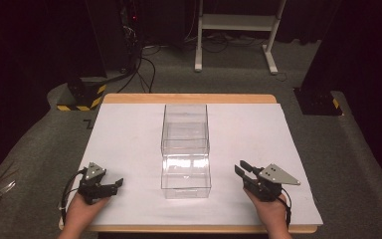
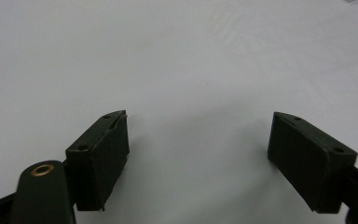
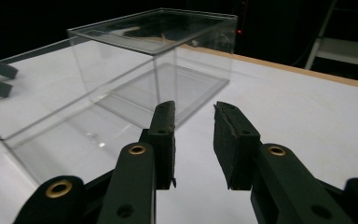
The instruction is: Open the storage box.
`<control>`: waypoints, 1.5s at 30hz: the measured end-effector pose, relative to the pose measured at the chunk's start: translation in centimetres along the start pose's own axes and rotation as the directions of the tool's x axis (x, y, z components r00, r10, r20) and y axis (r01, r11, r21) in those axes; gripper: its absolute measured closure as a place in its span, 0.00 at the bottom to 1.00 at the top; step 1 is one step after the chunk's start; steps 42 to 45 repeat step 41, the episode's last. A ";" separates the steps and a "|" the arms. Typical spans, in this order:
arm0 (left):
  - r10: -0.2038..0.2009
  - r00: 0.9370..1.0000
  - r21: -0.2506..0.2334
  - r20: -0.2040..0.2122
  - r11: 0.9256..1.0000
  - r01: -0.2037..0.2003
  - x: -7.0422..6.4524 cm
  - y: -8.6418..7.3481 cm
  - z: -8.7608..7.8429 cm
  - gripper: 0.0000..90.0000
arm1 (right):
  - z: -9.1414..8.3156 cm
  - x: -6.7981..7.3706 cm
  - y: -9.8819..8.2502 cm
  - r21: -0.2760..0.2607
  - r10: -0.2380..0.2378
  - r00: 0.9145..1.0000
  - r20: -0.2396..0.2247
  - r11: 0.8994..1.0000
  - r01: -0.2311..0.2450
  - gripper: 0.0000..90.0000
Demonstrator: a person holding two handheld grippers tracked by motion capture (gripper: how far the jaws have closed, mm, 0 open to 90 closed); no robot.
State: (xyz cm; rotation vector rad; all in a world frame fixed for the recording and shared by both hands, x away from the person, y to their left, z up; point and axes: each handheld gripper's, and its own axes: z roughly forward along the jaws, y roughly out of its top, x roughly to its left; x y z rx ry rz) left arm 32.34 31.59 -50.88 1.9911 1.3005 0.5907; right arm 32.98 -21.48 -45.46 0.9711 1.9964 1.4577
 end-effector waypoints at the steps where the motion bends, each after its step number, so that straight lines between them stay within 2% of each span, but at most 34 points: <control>1: 0.001 1.000 0.000 -0.001 1.000 -0.001 0.0 0.0 0.0 0.23 | -0.1 -0.3 -0.1 0.002 0.005 1.000 0.012 1.000 -0.005 0.77; 6: 0.000 1.000 0.000 0.000 1.000 0.000 0.0 0.0 0.0 0.23 | -0.3 -1.6 -0.6 0.016 0.024 0.998 0.061 1.000 -0.025 0.76; 8: 0.000 1.000 0.000 0.000 1.000 0.000 0.0 0.0 0.0 0.23 | -0.5 -2.0 -0.8 0.023 0.015 0.997 0.080 1.000 -0.017 0.76; 12: 0.000 1.000 0.000 0.000 1.000 0.000 0.0 0.0 0.0 0.23 | -0.6 -2.7 -1.1 0.028 0.033 0.994 0.101 0.999 -0.036 0.75; 16: 0.000 1.000 0.000 0.000 1.000 0.000 0.0 0.0 0.0 0.23 | 0.0 -2.9 -1.6 0.091 0.019 0.992 0.128 0.995 -0.031 0.71; 17: 0.000 1.000 0.000 0.000 1.000 0.000 0.0 0.0 0.0 0.23 | 0.0 -2.9 -1.6 0.091 0.019 0.992 0.128 0.995 -0.031 0.71; 18: 0.000 1.000 0.000 0.000 1.000 0.000 0.0 0.0 0.0 0.23 | 0.5 -3.0 -2.0 0.135 0.010 0.990 0.143 0.990 -0.030 0.68; 24: 0.000 1.000 0.000 0.000 1.000 0.000 0.0 0.0 0.0 0.23 | 1.9 -2.8 -2.8 0.256 -0.036 0.980 0.195 0.966 -0.015 0.57; 28: 0.000 1.000 0.000 0.000 1.000 0.000 0.0 0.0 0.0 0.23 | 2.6 -2.9 -3.3 0.322 -0.044 0.979 0.198 0.946 -0.023 0.53; 33: 0.000 1.000 0.000 0.000 1.000 0.000 0.0 0.0 0.0 0.23 | 3.5 -3.2 -3.7 0.402 -0.030 0.982 0.186 0.914 -0.048 0.47; 36: 0.004 1.000 0.000 -0.001 1.000 -0.004 0.0 0.0 0.0 0.23 | 3.6 -3.2 -3.7 0.408 -0.028 0.981 0.190 0.912 -0.053 0.46; 39: 0.004 1.000 0.000 -0.001 1.000 -0.004 0.0 0.0 0.0 0.23 | 3.6 -3.5 -3.7 0.409 0.000 0.983 0.185 0.909 -0.077 0.45; 45: 0.004 1.000 0.000 -0.001 1.000 -0.004 0.0 0.0 0.0 0.23 | 3.6 -3.5 -3.7 0.409 0.001 0.983 0.184 0.909 -0.078 0.45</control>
